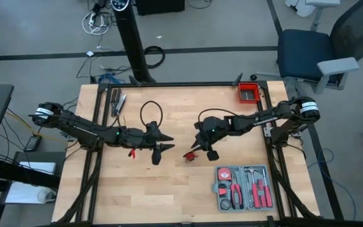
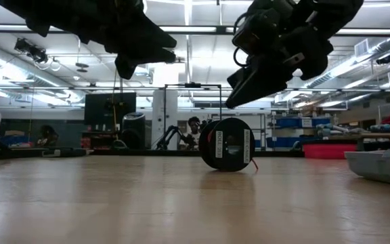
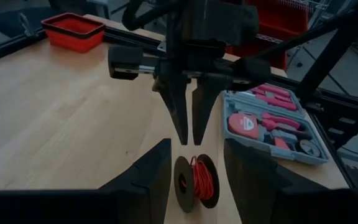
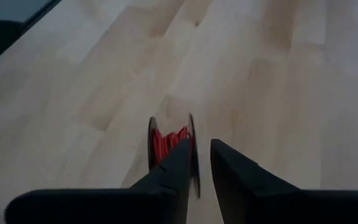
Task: Coil cords
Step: Uncoil the wire
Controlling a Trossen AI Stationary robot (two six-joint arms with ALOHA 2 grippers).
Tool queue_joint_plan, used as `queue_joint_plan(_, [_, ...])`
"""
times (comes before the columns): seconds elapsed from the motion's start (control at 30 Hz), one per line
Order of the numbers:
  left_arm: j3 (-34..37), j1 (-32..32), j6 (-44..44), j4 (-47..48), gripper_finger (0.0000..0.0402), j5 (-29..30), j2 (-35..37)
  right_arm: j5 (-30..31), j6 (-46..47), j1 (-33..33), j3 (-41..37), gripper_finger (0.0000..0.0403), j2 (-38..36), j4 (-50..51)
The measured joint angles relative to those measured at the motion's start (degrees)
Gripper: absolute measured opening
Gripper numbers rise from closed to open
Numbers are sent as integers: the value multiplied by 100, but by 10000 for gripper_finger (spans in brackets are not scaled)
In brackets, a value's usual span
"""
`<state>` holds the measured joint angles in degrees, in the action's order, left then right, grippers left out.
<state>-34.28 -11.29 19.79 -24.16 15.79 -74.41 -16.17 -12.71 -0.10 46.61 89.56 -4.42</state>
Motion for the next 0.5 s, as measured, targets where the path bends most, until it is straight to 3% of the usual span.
queue_joint_plan(0.33, [0, 0, 9, 17, 152, 0, 0, 103, -57, 110, 0, 112, 33, -232])
queue_joint_plan(0.5, [0, 0, 9, 20, 152, 2, 0, 328, -114, 120, -2, 113, 33, -199])
